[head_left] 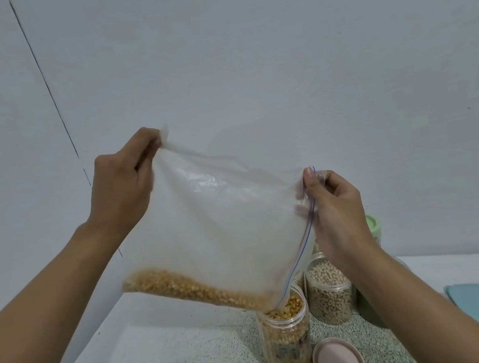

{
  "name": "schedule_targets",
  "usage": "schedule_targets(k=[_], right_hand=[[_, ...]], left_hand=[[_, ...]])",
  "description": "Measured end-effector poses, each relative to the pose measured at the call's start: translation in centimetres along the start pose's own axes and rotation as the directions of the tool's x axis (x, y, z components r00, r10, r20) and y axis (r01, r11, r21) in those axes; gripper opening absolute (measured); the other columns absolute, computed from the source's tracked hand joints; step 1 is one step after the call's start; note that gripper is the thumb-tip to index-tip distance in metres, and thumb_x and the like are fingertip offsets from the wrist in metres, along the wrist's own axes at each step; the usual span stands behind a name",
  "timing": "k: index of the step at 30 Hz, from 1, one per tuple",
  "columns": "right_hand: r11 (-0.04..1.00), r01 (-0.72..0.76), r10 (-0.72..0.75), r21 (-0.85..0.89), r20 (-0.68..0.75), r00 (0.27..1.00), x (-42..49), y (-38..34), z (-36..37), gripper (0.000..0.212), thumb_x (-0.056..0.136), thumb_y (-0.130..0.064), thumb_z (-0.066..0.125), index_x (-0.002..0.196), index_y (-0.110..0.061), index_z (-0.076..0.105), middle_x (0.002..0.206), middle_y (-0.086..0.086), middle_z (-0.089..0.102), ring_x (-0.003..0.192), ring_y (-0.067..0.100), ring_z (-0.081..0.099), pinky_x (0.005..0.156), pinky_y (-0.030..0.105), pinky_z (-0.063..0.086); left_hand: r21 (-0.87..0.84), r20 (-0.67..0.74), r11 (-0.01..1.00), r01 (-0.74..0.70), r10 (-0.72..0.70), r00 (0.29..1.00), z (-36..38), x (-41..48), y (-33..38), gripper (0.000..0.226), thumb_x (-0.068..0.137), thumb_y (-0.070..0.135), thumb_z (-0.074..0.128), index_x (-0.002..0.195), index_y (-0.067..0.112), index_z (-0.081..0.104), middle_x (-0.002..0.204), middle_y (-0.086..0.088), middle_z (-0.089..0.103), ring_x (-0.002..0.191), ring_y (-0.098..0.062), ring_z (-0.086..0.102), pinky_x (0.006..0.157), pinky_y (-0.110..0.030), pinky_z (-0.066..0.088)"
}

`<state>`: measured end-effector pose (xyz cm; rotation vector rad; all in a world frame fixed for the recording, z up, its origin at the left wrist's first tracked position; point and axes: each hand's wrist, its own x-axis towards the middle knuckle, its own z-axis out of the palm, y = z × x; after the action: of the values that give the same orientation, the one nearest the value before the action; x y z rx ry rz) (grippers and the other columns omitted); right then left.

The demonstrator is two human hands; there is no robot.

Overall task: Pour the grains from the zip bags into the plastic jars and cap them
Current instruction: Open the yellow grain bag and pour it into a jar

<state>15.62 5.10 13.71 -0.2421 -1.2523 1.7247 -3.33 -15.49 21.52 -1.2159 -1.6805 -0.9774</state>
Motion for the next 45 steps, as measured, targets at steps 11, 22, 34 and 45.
schedule_targets(k=[11,22,34,45], right_hand=[[0.999,-0.020,0.019,0.028,0.007,1.000,0.9,0.0,1.0,0.029,0.101,-0.024,0.060,0.075,-0.013,0.059,0.067,-0.002,0.056,0.066,0.012,0.049,0.069,0.037,0.041],[0.998,-0.015,0.014,0.065,0.022,1.000,1.0,-0.5,1.6,0.030,0.101,-0.023,0.061,0.073,-0.013,0.058,0.066,-0.001,0.056,0.067,0.014,0.049,0.071,0.039,0.042],[0.996,-0.028,0.025,0.089,0.029,0.999,0.8,-0.3,1.1,0.027,0.100,-0.021,0.061,0.077,-0.010,0.058,0.068,0.000,0.056,0.066,0.013,0.051,0.068,0.033,0.044],[0.996,-0.030,0.028,0.081,0.024,0.999,0.8,-0.1,0.7,0.028,0.100,-0.023,0.062,0.075,-0.012,0.057,0.068,-0.001,0.056,0.066,0.013,0.052,0.069,0.032,0.047]], left_hand=[[-0.064,-0.003,0.998,-0.006,0.006,1.000,0.3,1.8,-0.3,0.019,0.108,0.016,0.048,0.105,0.006,0.063,0.051,-0.012,0.049,0.056,-0.027,0.050,0.051,-0.026,0.037],[-0.054,-0.014,0.998,-0.020,0.020,1.000,-0.2,2.9,-0.6,0.022,0.109,0.021,0.048,0.106,0.007,0.064,0.055,-0.016,0.048,0.054,-0.031,0.044,0.052,-0.040,0.038],[-0.075,0.007,0.997,0.023,-0.023,1.000,-0.1,2.4,-0.3,0.019,0.108,0.018,0.049,0.105,0.007,0.065,0.055,-0.017,0.047,0.054,-0.031,0.042,0.053,-0.039,0.036],[-0.079,0.011,0.997,0.011,-0.010,1.000,0.0,2.3,0.2,0.019,0.108,0.018,0.049,0.105,0.007,0.064,0.056,-0.018,0.047,0.054,-0.031,0.042,0.053,-0.037,0.036]])
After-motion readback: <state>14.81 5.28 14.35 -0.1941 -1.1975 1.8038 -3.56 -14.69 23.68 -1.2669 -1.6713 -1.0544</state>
